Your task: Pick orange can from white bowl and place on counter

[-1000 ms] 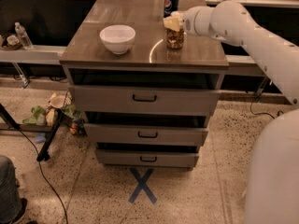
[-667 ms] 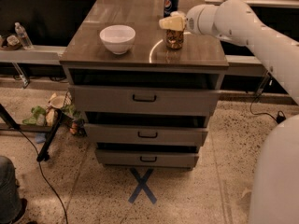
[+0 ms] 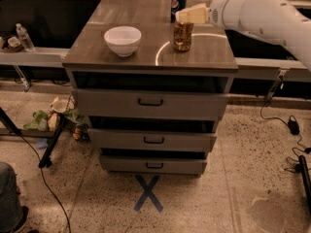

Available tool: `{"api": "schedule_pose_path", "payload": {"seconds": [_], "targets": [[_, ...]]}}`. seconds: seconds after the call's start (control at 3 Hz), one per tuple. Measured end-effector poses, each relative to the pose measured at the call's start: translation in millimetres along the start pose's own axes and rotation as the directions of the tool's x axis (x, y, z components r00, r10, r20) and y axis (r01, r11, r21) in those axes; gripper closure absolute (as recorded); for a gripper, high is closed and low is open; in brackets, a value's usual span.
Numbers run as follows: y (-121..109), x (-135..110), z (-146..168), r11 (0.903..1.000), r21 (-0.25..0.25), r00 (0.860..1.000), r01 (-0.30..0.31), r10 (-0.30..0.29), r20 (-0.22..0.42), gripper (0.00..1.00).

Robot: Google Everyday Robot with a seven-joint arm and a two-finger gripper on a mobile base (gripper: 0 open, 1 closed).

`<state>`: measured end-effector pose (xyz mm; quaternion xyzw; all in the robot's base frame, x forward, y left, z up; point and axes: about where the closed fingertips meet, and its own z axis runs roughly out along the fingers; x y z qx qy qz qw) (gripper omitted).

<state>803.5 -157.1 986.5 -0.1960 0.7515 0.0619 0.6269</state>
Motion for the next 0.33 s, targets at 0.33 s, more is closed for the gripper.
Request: {"api": "schedule_pose_path", "payload": {"seconds": [0.33], "targets": [[-11.2, -42.7, -44.1, 0.9924, 0.12, 0.996, 0.029, -0.038, 0.075, 0.0]]}}
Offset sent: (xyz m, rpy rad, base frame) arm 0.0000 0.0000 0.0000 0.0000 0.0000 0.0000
